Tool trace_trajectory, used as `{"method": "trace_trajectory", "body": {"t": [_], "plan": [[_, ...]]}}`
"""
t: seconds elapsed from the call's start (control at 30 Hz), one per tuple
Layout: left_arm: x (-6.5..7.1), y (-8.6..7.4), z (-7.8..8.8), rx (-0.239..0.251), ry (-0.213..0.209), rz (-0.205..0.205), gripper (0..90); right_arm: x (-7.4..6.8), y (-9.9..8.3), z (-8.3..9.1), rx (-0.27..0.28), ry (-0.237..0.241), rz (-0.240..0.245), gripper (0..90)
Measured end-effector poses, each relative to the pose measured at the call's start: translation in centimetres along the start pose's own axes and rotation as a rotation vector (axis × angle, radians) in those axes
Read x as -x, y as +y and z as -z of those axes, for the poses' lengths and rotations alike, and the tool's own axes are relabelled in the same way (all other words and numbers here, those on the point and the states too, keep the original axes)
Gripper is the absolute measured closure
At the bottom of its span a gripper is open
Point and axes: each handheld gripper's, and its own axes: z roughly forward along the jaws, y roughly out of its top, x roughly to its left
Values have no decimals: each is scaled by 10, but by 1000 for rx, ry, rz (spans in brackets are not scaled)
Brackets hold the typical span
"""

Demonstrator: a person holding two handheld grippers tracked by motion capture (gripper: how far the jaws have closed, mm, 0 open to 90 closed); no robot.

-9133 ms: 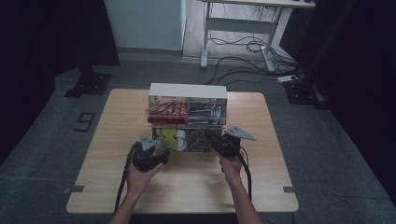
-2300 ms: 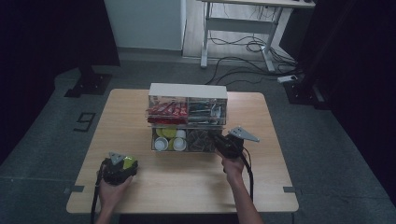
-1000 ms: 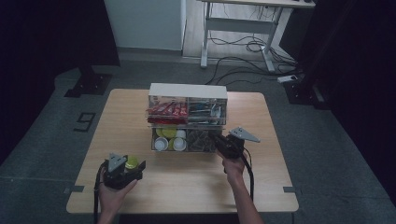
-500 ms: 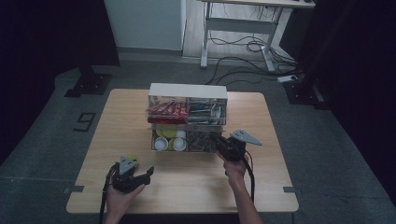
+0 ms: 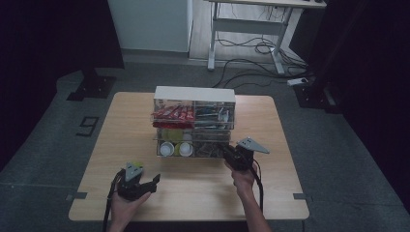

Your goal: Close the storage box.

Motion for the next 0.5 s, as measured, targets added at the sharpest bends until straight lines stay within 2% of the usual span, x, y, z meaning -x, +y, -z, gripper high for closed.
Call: {"method": "trace_trajectory", "body": {"t": [0.5], "plan": [[-1,-2,-2,-16,-5,3,251,-1,-10,1,-37,-12,10,853]]}}
